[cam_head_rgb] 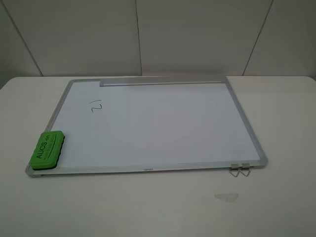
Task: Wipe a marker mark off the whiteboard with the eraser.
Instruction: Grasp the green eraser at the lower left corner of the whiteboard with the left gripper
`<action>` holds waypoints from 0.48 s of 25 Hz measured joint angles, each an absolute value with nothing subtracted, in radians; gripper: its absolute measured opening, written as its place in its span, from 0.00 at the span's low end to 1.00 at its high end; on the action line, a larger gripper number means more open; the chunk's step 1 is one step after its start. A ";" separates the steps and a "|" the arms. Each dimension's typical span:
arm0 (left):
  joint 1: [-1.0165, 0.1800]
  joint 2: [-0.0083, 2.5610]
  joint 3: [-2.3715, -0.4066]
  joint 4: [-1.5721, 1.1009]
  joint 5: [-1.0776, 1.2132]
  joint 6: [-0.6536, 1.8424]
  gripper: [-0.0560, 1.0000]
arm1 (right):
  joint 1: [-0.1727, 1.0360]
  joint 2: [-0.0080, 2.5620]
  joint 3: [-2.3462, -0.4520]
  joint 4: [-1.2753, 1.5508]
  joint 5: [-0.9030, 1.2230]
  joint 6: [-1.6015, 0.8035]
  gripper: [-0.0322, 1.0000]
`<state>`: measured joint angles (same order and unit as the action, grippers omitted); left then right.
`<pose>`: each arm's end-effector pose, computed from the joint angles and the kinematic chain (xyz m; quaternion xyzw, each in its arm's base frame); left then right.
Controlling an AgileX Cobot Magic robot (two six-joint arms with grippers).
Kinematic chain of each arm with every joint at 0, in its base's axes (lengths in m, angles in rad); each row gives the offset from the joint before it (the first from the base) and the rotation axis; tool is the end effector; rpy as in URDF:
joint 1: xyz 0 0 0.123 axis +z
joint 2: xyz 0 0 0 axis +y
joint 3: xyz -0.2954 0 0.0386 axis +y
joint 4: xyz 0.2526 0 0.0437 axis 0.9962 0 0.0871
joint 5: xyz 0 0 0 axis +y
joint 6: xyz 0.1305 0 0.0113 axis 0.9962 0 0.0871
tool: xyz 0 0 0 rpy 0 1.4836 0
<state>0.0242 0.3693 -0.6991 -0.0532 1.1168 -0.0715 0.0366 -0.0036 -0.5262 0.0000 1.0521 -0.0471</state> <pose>0.0635 -0.0047 0.3045 -0.0438 0.9053 -0.0366 0.4210 0.0191 0.0007 0.2706 -0.0353 0.8423 -0.0028 0.5378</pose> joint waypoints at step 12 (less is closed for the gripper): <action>0.024 0.951 -0.883 -0.054 1.164 -0.102 0.79 | 0.037 -0.004 -0.526 0.000 1.052 -0.047 0.82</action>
